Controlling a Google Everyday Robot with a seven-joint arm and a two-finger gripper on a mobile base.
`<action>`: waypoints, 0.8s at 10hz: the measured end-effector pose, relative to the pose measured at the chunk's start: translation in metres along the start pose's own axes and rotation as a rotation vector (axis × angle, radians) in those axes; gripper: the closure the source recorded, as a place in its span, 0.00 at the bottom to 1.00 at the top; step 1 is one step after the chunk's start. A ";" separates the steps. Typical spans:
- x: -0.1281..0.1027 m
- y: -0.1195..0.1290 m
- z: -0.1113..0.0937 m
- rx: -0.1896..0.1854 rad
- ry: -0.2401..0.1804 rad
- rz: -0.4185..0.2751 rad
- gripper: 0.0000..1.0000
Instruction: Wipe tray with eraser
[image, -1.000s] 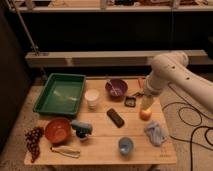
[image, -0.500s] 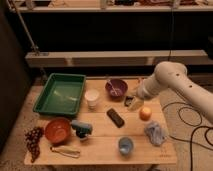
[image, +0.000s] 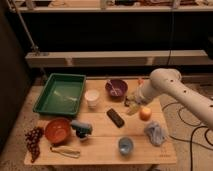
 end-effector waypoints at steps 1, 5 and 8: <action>0.001 0.000 -0.001 0.000 -0.008 0.007 0.38; 0.016 0.022 0.034 -0.036 -0.088 0.009 0.55; 0.018 0.038 0.069 -0.065 -0.128 -0.028 0.27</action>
